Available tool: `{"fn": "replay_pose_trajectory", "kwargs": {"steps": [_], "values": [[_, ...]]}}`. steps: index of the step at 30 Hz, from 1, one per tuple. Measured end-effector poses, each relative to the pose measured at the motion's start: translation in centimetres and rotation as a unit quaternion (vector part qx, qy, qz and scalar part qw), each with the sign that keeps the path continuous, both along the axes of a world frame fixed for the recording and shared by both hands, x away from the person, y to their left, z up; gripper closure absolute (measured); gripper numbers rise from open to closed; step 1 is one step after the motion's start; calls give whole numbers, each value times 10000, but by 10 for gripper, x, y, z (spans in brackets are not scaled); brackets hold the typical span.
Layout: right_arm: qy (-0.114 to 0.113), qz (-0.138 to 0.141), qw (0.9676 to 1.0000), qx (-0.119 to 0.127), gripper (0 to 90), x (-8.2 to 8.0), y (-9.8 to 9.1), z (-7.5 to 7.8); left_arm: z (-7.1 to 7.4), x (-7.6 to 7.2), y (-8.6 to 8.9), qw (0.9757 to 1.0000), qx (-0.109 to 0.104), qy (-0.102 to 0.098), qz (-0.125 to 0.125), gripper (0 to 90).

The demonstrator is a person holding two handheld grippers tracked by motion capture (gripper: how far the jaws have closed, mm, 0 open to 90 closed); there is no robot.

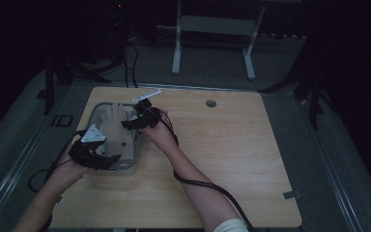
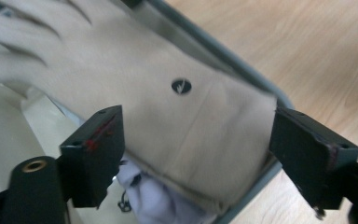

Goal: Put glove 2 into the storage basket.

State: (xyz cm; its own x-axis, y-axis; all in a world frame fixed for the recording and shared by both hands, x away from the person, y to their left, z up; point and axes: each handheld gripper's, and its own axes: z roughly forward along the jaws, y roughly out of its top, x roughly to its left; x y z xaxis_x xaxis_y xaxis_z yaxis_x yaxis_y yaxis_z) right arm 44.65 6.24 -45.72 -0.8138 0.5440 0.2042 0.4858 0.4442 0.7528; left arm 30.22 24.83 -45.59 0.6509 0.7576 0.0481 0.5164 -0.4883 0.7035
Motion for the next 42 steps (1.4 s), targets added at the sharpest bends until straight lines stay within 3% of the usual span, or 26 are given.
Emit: {"fn": "replay_pose_trajectory", "kwargs": {"steps": [7,12,13,19,24,31,35,38,42], "values": [[-80,193,9998,4,195,-11,-13,3,1,0,-13,9998,-118,-100,81,146],[-174,233,9995,-137,194,-18,-24,-2,-2,0,-25,9995,-260,-170,-35,146],[-200,229,9993,-202,194,-19,-27,-3,-1,0,-28,9990,-377,-202,-86,146],[-209,242,9993,-218,196,-23,-42,-9,-2,-2,-38,9985,-467,-207,-199,146],[-237,240,9991,-248,197,-31,-60,-13,-7,-7,-53,9965,-703,-249,-378,146],[-311,255,9987,-328,197,-39,-77,-17,-11,-11,-75,9954,-652,-232,-666,146],[-276,220,9986,-388,197,-45,-93,-26,-14,-12,-85,9943,-706,-212,-775,146],[-274,206,9985,-435,197,-48,-104,-33,-20,-13,-94,9927,-753,-76,-942,146],[-249,144,9986,-434,196,-51,-114,-40,-27,-14,-103,9917,-692,-62,-1079,146]]}}
